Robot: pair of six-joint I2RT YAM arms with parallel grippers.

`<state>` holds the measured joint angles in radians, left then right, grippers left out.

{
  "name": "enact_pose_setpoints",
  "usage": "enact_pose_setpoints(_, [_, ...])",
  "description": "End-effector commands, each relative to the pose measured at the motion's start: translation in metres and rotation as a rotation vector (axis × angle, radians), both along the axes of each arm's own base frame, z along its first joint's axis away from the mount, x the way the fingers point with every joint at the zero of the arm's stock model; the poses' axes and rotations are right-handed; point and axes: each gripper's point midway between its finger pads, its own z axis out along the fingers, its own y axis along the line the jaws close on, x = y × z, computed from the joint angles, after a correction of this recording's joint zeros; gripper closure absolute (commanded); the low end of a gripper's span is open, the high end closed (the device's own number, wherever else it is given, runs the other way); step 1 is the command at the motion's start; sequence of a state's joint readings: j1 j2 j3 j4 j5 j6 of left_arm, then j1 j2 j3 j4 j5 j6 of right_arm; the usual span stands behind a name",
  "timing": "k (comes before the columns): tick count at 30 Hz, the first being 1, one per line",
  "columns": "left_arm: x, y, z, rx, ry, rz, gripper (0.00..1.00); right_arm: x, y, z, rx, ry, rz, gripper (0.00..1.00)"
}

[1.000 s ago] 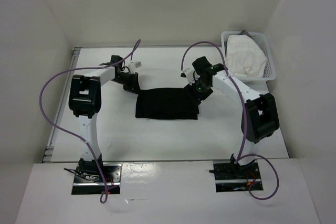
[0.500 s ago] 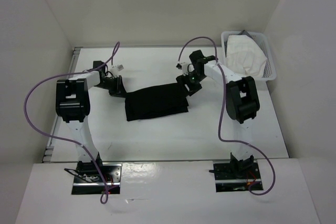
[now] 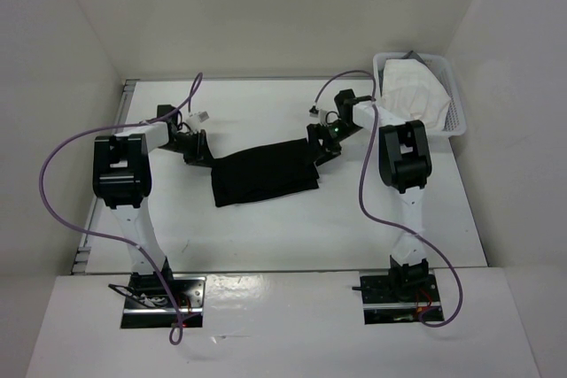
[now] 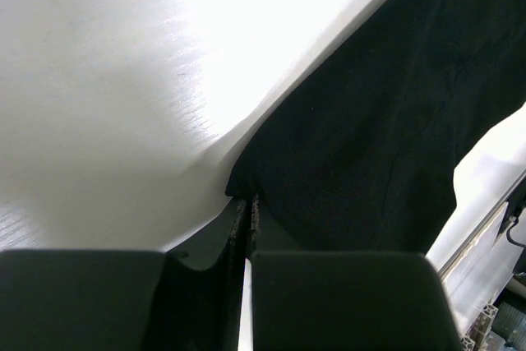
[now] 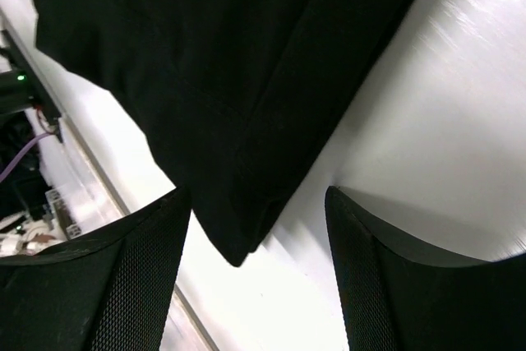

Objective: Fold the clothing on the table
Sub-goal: Fold the skirt

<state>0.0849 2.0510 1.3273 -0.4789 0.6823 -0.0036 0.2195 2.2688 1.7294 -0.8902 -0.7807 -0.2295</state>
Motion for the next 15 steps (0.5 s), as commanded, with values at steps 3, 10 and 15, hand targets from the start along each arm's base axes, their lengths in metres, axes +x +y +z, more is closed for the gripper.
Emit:
enact_pose_setpoints(3, [-0.007, 0.005, 0.002, 0.041, -0.010, -0.018, 0.96, -0.001, 0.004, -0.019, 0.024, 0.014, 0.024, 0.28])
enact_pose_setpoints(10, [-0.012, 0.005, 0.003, 0.040, -0.001, -0.018, 0.96, -0.006, 0.004, -0.027, 0.029, 0.035, 0.025, 0.34])
enact_pose_setpoints(15, [-0.015, 0.005, 0.001, 0.042, 0.003, -0.025, 0.96, -0.007, 0.004, -0.030, 0.027, 0.044, 0.025, 0.39])
